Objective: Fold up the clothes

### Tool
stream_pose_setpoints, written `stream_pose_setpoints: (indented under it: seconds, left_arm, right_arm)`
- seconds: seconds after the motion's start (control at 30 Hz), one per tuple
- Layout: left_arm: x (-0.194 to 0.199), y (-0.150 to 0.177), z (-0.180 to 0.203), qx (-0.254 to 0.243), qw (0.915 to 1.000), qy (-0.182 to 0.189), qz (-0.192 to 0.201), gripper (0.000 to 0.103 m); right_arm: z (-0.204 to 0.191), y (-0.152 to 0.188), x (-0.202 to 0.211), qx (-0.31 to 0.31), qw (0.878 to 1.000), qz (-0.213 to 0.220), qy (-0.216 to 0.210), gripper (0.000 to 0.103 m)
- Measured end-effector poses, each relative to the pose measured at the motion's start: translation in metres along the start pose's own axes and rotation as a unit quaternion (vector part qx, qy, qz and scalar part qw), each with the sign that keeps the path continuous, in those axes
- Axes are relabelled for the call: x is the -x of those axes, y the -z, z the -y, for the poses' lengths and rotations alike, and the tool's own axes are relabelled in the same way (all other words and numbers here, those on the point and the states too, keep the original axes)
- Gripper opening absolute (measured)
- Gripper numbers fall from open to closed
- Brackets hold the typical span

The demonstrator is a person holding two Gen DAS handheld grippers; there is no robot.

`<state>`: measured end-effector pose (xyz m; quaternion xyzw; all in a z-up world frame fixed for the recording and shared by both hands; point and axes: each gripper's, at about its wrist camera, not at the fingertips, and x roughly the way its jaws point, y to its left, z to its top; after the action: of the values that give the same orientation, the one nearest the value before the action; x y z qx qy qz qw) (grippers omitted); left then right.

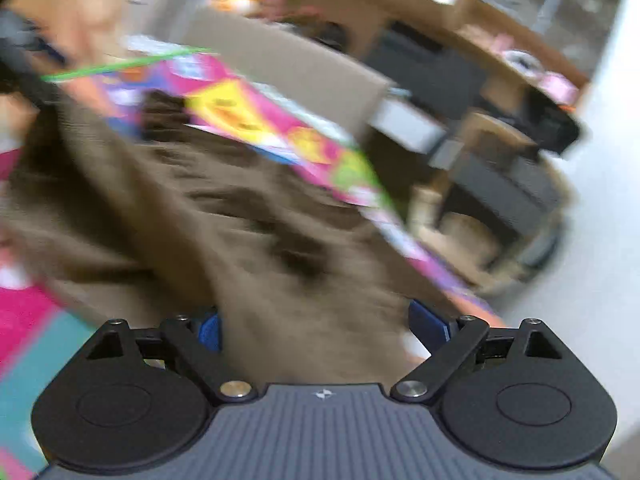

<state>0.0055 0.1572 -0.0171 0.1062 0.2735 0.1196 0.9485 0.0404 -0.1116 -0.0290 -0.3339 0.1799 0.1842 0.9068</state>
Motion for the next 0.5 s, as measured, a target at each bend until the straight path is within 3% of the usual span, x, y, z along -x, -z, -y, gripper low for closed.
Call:
stream_pose_setpoints:
  seconds: [0.07,0.17,0.27,0.37,0.47,0.5]
  left_arm:
    - [0.005,0.008,0.002,-0.004,0.9998,0.018,-0.009,0.098]
    - [0.014,0.024,0.009,-0.007,0.9969,0.073,-0.027,0.098]
    - [0.017,0.034,0.022,-0.042,0.9947,0.087,-0.034,0.098]
    - [0.016,0.031,0.023,-0.047,0.9967,0.06,-0.027,0.098]
    - [0.016,0.021,0.009,-0.023,0.9997,-0.005,-0.001,0.098]
    - [0.016,0.021,0.005,-0.021,0.9998,-0.005,-0.003,0.098]
  right_arm:
    - [0.012,0.017,0.0,0.021,0.999,-0.026,0.03,0.091]
    - [0.037,0.029,0.012,-0.07,0.997,-0.003,0.025,0.091]
    - [0.061,0.042,0.025,-0.161,0.987,0.02,0.02,0.091]
    - [0.084,0.054,0.036,-0.248,0.968,0.041,0.016,0.091]
    - [0.079,0.055,0.021,-0.195,0.98,-0.003,0.041,0.092]
    - [0.069,0.057,0.014,-0.156,0.986,-0.022,0.05,0.092]
